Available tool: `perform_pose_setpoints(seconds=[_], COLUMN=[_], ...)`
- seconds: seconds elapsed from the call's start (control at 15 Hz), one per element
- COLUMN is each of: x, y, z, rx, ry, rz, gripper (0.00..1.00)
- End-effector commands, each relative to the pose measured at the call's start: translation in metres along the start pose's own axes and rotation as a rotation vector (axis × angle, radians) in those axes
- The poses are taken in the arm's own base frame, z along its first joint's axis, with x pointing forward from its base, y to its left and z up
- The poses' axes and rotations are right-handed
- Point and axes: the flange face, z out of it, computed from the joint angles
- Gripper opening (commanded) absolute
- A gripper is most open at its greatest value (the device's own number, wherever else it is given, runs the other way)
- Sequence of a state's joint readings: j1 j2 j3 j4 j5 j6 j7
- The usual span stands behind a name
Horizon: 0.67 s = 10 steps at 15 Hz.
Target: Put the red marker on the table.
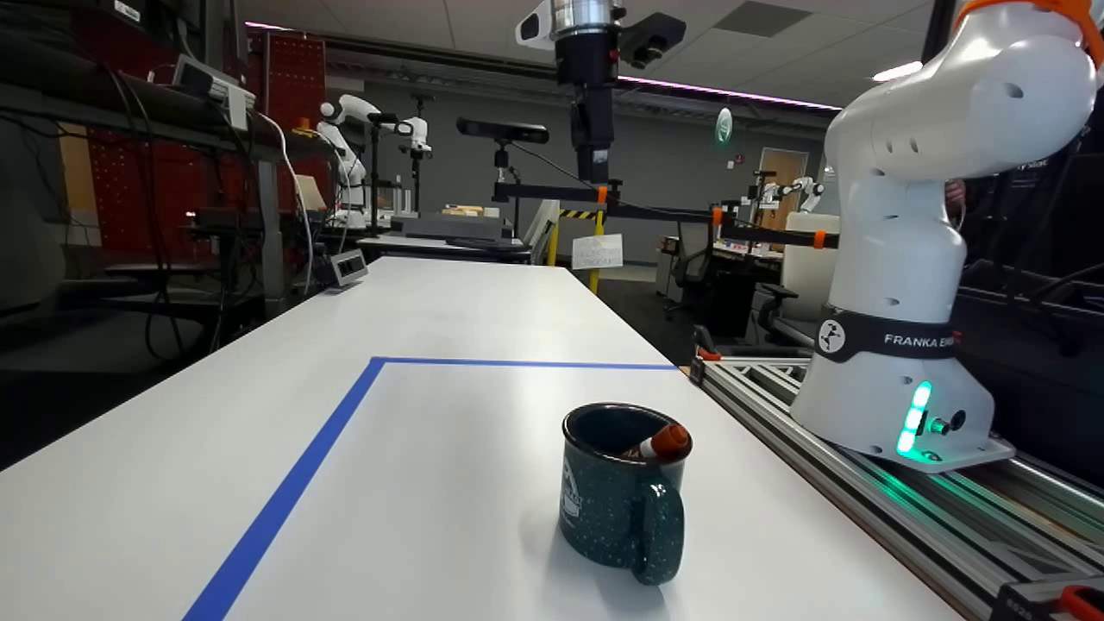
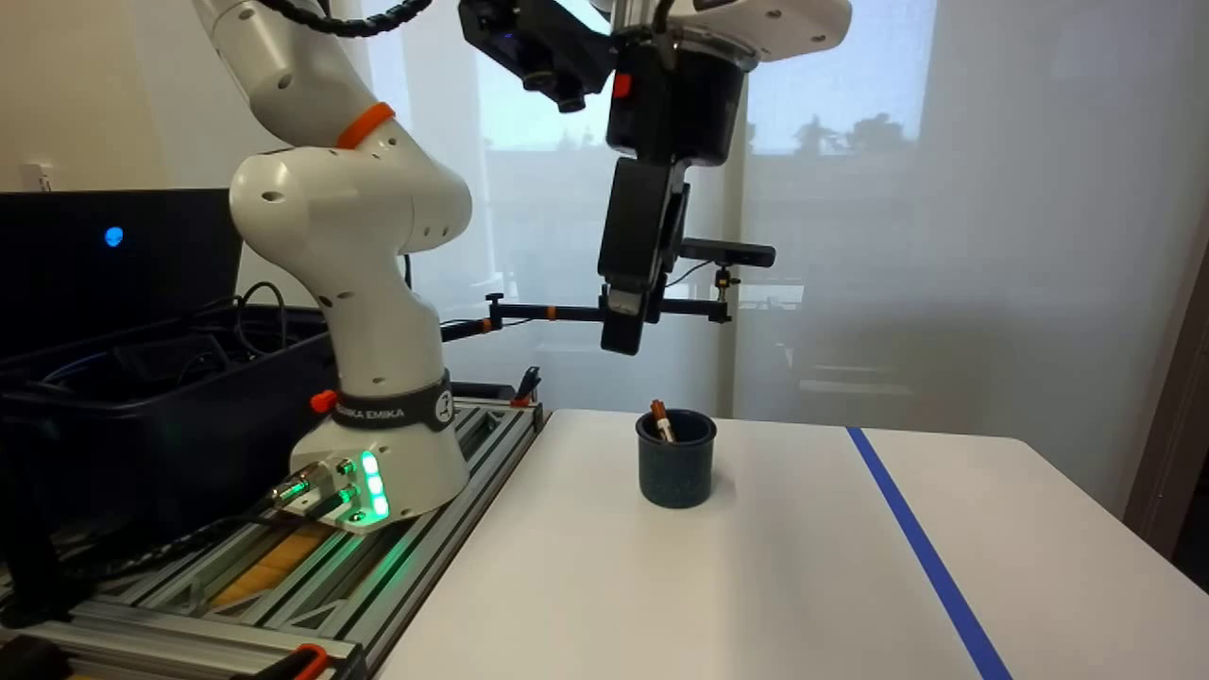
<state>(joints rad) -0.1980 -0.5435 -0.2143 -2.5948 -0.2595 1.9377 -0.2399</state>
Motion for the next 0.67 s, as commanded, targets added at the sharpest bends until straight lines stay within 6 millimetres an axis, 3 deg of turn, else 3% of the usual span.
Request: perform_pose_setpoints(seconds=[0.0, 0.27, 0.4, 0.47, 0.6], x=[0.033, 0.062, 0.065, 0.056, 0.063], y=[-0.010, -0.054, -0.079, -0.064, -0.079], z=[0.025, 0.049, 0.055, 0.058, 0.063], rx=[0.145, 0.311, 0.381, 0.324, 0.348], ry=[-0.023, -0.133, -0.237, -0.166, -0.218], rz=[0.036, 0.172, 0.127, 0.127, 0.115], gripper=[1.00, 1.00, 1.00, 1.00, 1.00])
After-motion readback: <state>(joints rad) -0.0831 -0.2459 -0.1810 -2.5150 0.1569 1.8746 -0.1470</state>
